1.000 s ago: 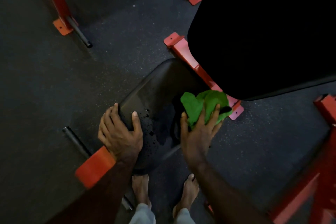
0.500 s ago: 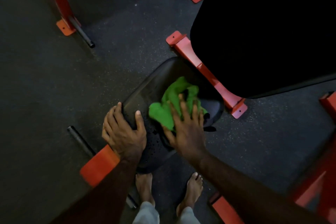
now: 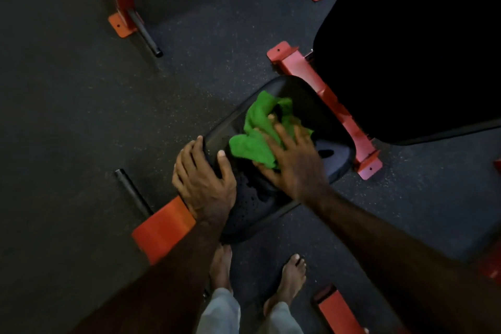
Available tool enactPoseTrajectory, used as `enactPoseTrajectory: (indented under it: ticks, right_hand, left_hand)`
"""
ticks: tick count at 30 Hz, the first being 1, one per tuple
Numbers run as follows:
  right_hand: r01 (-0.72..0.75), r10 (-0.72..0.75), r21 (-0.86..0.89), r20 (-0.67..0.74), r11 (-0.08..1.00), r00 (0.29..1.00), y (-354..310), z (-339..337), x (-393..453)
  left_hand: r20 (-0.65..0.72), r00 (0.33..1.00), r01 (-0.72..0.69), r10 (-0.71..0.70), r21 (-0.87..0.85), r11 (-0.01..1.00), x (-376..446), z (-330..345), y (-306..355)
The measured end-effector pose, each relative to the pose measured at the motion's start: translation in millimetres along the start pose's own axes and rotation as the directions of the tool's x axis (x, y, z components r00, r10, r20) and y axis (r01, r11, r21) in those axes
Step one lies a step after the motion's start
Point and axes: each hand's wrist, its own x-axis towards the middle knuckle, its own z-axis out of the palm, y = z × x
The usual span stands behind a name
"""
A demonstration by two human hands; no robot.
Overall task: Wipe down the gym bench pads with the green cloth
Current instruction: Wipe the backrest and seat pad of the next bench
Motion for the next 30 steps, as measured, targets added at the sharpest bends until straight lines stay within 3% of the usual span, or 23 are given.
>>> enactPoseTrajectory:
  ticks: [1, 3, 4, 5, 6, 8, 10, 12, 14, 15, 16, 18, 20, 21, 23, 25, 26, 28, 30]
  right_hand:
    - [-0.114, 0.114, 0.001, -0.029, 0.993, 0.993, 6.0, -3.5, 5.5]
    - [-0.407, 0.417, 0.116, -0.083, 0.906, 0.905, -9.9, -7.4, 12.1]
    - [-0.491, 0.506, 0.162, -0.072, 0.856, 0.859, -25.3, -6.6, 13.1]
    - [-0.494, 0.508, 0.169, -0.051, 0.853, 0.86, -42.1, -5.6, 11.5]
    - [-0.419, 0.428, 0.148, -0.036, 0.896, 0.903, -53.1, -3.5, 7.5]
    - [-0.131, 0.129, 0.083, 0.018, 0.988, 0.991, -53.5, 0.6, -1.8]
    - [0.039, -0.04, 0.027, 0.045, 0.999, 0.998, -32.4, -0.9, 3.0]
    - [-0.086, 0.086, 0.039, 0.005, 0.996, 0.996, -24.0, -5.4, 13.6]
    - [-0.312, 0.32, 0.138, -0.039, 0.94, 0.947, -50.5, -2.1, 14.0]
    - [-0.347, 0.358, 0.151, -0.053, 0.926, 0.932, -70.4, 0.3, 11.5]
    - [-0.313, 0.323, 0.134, -0.056, 0.94, 0.945, -84.0, 3.9, 7.3]
    - [-0.075, 0.076, 0.079, -0.008, 0.994, 0.997, -85.2, 9.3, 0.9]
    - [0.144, -0.145, 0.032, 0.027, 0.989, 0.989, -58.3, 5.3, 8.2]
    - [0.176, -0.176, 0.004, 0.034, 0.984, 0.984, -45.7, 2.4, 16.3]
    - [-0.011, 0.011, 0.047, 0.001, 0.999, 1.0, -39.7, -2.2, 32.4]
    - [-0.286, 0.297, 0.152, -0.052, 0.946, 0.954, -67.2, -0.3, 37.3]
    - [-0.307, 0.319, 0.145, -0.069, 0.941, 0.945, -85.3, 3.4, 34.9]
    - [-0.094, 0.098, 0.086, -0.047, 0.992, 0.994, -106.7, 11.5, 23.3]
    - [0.232, -0.233, 0.04, 0.029, 0.972, 0.972, -92.0, 11.0, 18.5]
  left_hand:
    - [0.012, 1.0, 0.007, -0.006, -0.018, 1.0, 0.4, -0.5, 1.0]
    - [0.026, 0.999, 0.025, -0.023, -0.071, 0.997, 1.3, -2.7, 0.3]
    - [0.032, 0.999, 0.033, -0.029, -0.121, 0.992, 1.8, -3.8, -0.6]
    - [0.035, 0.999, 0.043, -0.037, -0.193, 0.98, 1.9, -6.6, -2.9]
    - [0.037, 0.998, 0.05, -0.041, -0.283, 0.958, 1.7, -9.0, -5.0]
    - [0.019, 0.998, 0.055, -0.051, -0.444, 0.894, 2.6, -15.3, -12.7]
    - [0.01, 0.992, 0.116, -0.127, -0.485, 0.867, 2.0, -22.2, -25.3]
    - [0.07, 0.975, 0.217, -0.21, -0.496, 0.841, -1.7, -25.9, -33.9]
    - [0.171, 0.962, 0.273, -0.215, -0.517, 0.811, -7.6, -26.9, -44.0]
    - [0.208, 0.957, 0.282, -0.2, -0.531, 0.799, -9.0, -27.4, -48.5]
    - [0.232, 0.953, 0.293, -0.193, -0.547, 0.784, -9.2, -27.0, -51.0]
    - [0.265, 0.936, 0.347, -0.231, -0.59, 0.729, -6.7, -28.5, -54.7]
    - [0.308, 0.909, 0.417, -0.282, -0.628, 0.657, -3.7, -32.2, -57.5]
    - [0.329, 0.895, 0.445, -0.3, -0.643, 0.624, -2.8, -33.2, -60.3]
    - [0.38, 0.867, 0.498, -0.322, -0.679, 0.539, -3.1, -33.6, -66.6]
    - [0.425, 0.841, 0.539, -0.335, -0.718, 0.441, -2.0, -33.7, -68.6]
    - [0.442, 0.825, 0.559, -0.352, -0.733, 0.389, -1.3, -34.6, -68.8]
    - [0.474, 0.786, 0.6, -0.398, -0.741, 0.303, 1.1, -39.2, -65.2]
    - [0.491, 0.764, 0.619, -0.418, -0.74, 0.262, 5.0, -43.4, -63.1]
